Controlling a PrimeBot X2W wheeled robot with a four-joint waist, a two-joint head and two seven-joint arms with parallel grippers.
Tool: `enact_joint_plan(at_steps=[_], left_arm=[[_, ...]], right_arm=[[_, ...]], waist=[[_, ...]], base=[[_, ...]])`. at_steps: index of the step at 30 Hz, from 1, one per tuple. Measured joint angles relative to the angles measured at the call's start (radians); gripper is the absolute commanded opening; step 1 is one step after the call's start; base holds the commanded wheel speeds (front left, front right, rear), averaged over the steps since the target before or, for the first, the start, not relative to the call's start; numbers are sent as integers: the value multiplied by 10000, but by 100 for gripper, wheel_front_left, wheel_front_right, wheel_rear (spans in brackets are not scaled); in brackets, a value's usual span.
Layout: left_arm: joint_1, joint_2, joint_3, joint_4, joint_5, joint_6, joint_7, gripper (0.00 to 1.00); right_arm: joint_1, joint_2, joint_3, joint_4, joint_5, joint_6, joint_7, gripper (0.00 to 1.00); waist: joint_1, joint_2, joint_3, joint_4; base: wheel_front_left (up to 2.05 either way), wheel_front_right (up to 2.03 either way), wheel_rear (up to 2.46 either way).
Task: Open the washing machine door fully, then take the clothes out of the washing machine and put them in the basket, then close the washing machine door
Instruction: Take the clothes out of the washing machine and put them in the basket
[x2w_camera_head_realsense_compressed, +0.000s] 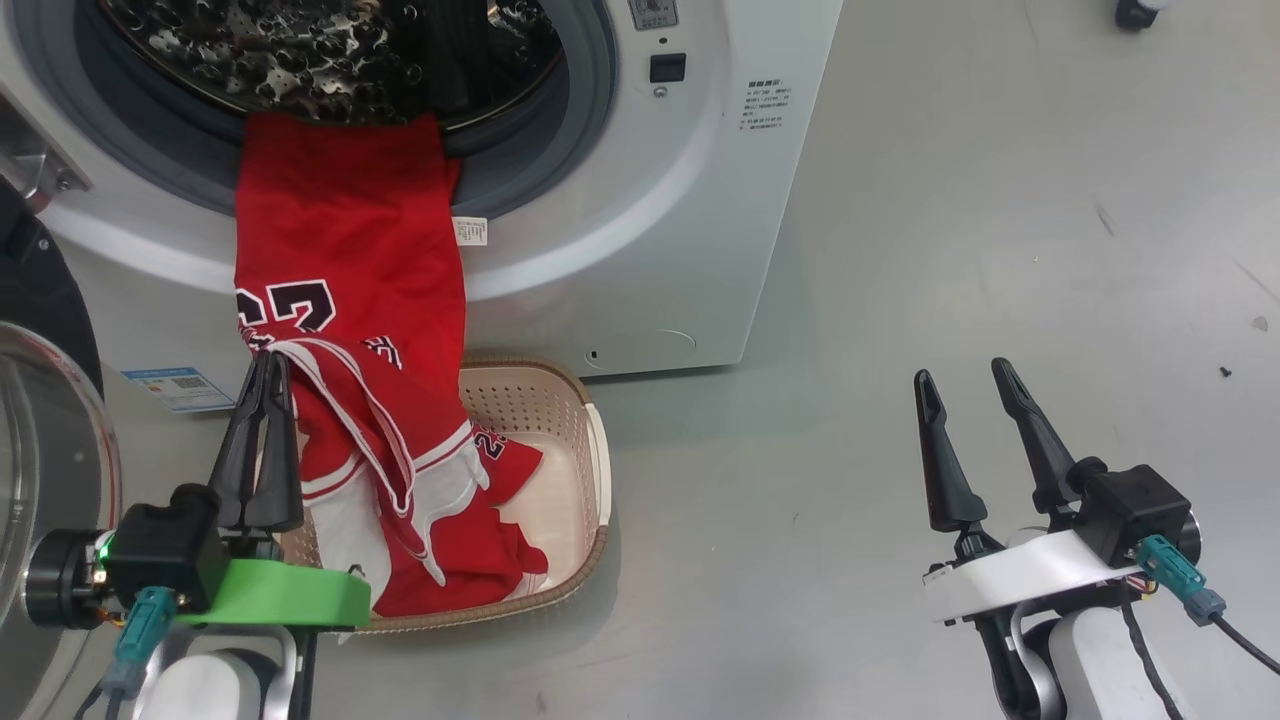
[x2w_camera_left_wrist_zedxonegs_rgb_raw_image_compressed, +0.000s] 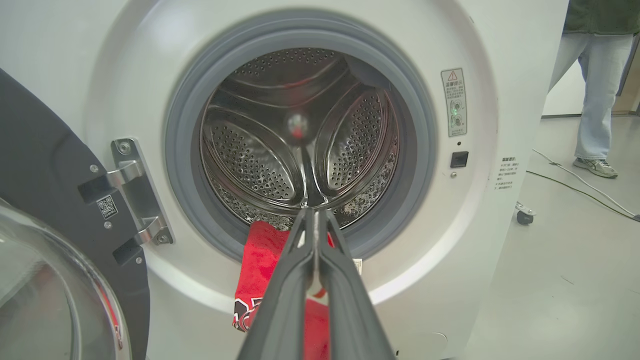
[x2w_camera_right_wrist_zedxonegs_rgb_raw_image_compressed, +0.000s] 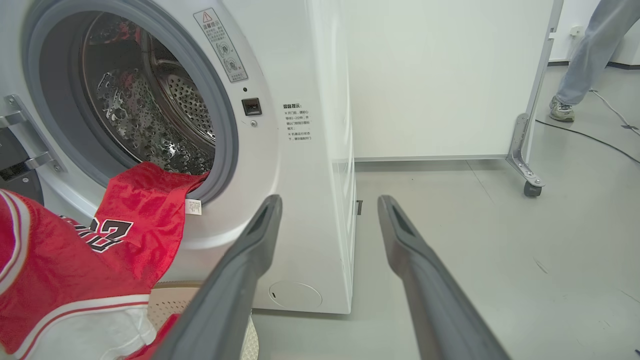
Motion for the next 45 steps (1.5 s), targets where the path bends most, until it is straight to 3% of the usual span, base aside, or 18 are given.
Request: enact_joint_plan(at_steps=[12,32,42,43,44,45], left_arm=[[-174,-8,-128,2334,-464,-155,481,0],[-3057,42,-58,6351,-1145,-805,2031,0],[-3894,-27,146,7898,-1496,-999,2330,0],[-3964,-31,161,7988,-1503,-1003,2328,13],[-4037,-33,176,8117,-1505,-1037,2326,53],[-4096,-36,176,8253,-1507,-1080,2324,67]], right_arm=[[-325,0,207,-318,-38,52,0,100],[-1331,-2,591,-734,575,-59,0,100],[-1561,0,683,-683,723,-148,0,100],[-1570,0,690,-669,729,-150,0,100],[-1600,0,696,-637,731,-150,0,100],[-1634,0,694,-608,731,-151,0,100]], waist=[[0,0,948,-421],[0,0,2990,-1493],[1,0,3411,-1744],[1,0,3408,-1744],[1,0,3398,-1743],[1,0,3378,-1741]], base=[[0,0,0],[0,0,0],[0,0,0],[0,0,0],[0,0,0],[0,0,0]])
